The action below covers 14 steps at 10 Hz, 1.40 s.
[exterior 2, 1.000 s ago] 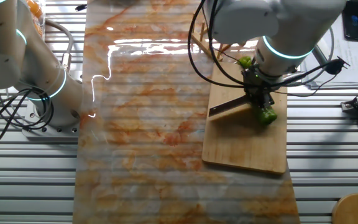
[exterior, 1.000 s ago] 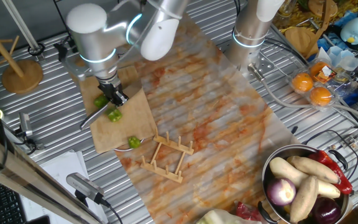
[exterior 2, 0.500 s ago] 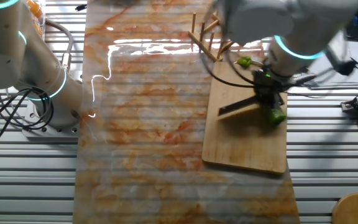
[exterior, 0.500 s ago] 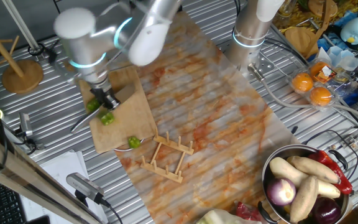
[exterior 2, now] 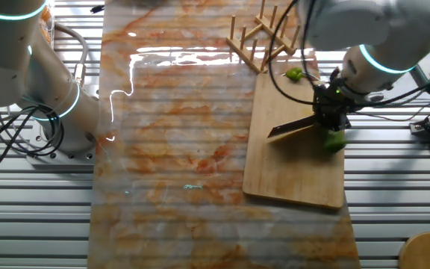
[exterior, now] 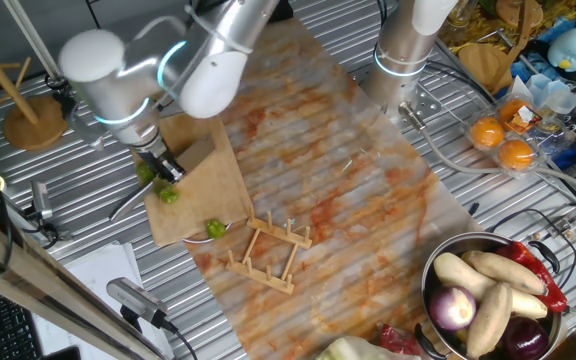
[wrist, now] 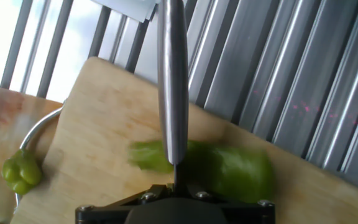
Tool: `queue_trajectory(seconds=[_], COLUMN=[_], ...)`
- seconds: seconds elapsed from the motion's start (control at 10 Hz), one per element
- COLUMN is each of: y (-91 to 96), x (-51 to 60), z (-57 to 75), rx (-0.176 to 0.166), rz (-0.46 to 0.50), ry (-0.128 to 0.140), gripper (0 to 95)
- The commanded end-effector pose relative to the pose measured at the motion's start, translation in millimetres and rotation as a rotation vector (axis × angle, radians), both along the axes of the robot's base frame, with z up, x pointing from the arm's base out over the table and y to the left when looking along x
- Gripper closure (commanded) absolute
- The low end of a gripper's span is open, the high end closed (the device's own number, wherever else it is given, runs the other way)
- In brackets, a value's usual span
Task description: Chop the chili peppers
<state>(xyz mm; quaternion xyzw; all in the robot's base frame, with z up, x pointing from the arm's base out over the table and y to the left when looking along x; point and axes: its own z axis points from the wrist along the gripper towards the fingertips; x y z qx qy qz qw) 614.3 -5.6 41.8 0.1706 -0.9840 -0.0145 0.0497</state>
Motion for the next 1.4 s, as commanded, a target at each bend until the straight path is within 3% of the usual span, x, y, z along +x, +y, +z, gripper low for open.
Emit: queue_trajectory(seconds=[0.1, 0.3, 0.6, 0.8, 0.9, 1.0, 1.4], y=[-4.1, -5.6, -7.2, -11.1, -11.8, -20.6, -36.2], x=[-26.6, -36.6, -45.3, -52.3, -52.6, -49.9, -31.4], z=[-0.6, 0.9, 19.8, 38.1, 40.3, 55.7, 83.4], rx=[0.001, -0.005, 0.000, -0.002, -0.003, -0.001, -0.024], rz=[0.012, 0.022, 0.022, 0.021, 0.023, 0.022, 0.007], ry=[-0.035, -0.045, -0.037, -0.069, -0.074, -0.103, -0.113], gripper=[95.0, 95.0, 95.0, 95.0, 95.0, 95.0, 95.0])
